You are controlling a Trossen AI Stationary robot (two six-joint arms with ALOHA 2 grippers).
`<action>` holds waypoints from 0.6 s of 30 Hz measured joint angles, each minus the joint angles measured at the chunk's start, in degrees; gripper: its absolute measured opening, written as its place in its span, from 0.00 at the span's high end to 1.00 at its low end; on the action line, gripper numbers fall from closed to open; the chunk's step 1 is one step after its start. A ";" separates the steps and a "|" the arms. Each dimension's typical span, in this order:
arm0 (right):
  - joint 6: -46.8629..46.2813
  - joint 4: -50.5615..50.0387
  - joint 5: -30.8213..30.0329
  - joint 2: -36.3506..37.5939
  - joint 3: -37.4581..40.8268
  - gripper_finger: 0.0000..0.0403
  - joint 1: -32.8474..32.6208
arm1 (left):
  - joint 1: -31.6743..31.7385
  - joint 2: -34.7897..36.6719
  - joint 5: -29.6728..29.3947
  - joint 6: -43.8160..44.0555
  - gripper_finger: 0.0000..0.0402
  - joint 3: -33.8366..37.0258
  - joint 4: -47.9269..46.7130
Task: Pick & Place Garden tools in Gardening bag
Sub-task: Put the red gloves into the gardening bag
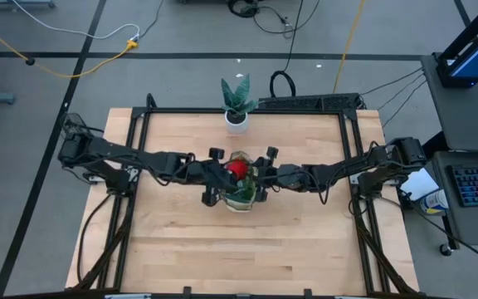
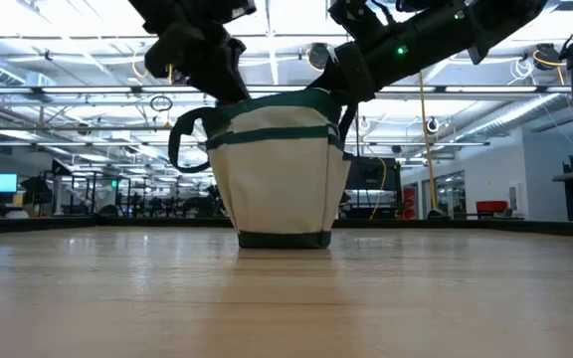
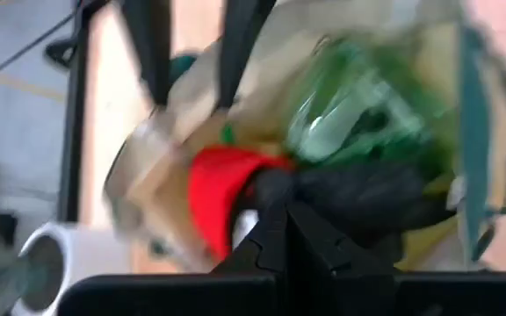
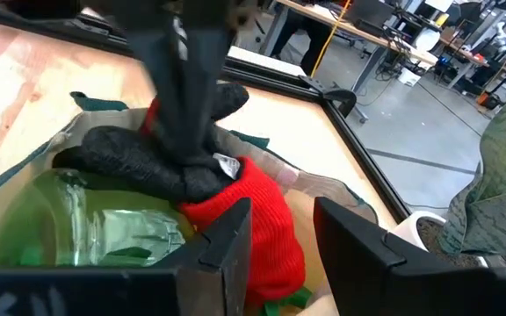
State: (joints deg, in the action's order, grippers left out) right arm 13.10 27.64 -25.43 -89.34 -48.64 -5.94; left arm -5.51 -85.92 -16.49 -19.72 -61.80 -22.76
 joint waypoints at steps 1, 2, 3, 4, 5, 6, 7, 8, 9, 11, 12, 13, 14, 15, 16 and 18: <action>-0.02 0.00 0.01 0.00 0.00 0.70 0.10 | -0.05 -0.67 1.43 -0.48 0.99 -0.03 0.90; -0.07 0.05 0.05 0.00 0.00 0.70 0.20 | -0.08 -1.18 2.66 -1.00 0.99 -0.10 1.40; -0.20 0.30 0.11 0.00 0.00 0.70 0.25 | -0.07 -1.79 3.39 -1.19 0.99 -0.10 1.17; -0.29 0.74 0.22 0.00 0.00 0.70 0.25 | -0.01 -2.59 3.94 -1.26 0.99 -0.02 0.99; -0.31 1.02 0.25 0.00 0.00 0.70 0.31 | 0.13 -3.61 4.12 -1.79 0.99 -0.03 1.80; -0.33 1.27 0.38 0.00 0.00 0.70 0.31 | 0.34 -4.60 4.61 -2.60 0.99 -0.15 2.99; -0.38 1.47 1.05 0.00 0.00 0.70 0.31 | 0.54 -5.44 5.68 -3.78 0.99 -0.24 3.45; -0.42 1.70 2.42 0.00 0.00 0.70 0.37 | 0.75 -6.49 6.19 -4.97 0.99 -0.24 4.10; -0.43 1.85 4.21 0.00 0.00 0.70 0.50 | 0.98 -7.88 6.33 -6.04 0.99 -0.26 5.08; -0.45 2.22 7.78 0.00 0.00 0.70 0.71 | 1.40 -9.47 6.08 -7.35 0.99 -0.35 6.32; -0.43 2.50 8.68 0.00 0.00 0.70 0.73 | 1.59 -9.95 6.00 -7.55 0.99 -0.28 6.28; -0.42 2.64 9.05 0.00 0.00 0.70 0.73 | 1.80 -10.45 6.13 -7.61 0.99 -0.29 6.01; -0.37 2.86 8.96 0.00 0.00 0.70 0.75 | 1.96 -10.65 6.34 -7.61 0.99 -0.46 5.64; -0.37 2.97 8.96 0.00 0.00 0.70 0.92 | 2.06 -10.68 6.45 -7.61 0.99 -0.88 5.00; -0.31 2.88 9.04 0.00 0.00 0.70 1.12 | 2.13 -10.68 6.42 -7.61 0.99 -1.43 4.07; 0.22 2.07 9.11 0.00 0.00 0.70 1.75 | 2.12 -10.77 5.95 -7.61 0.99 -2.90 1.93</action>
State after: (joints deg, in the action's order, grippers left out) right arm 13.33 29.71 -16.32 -89.34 -48.64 -4.19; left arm -3.40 -96.69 -10.54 -27.33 -64.70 -20.83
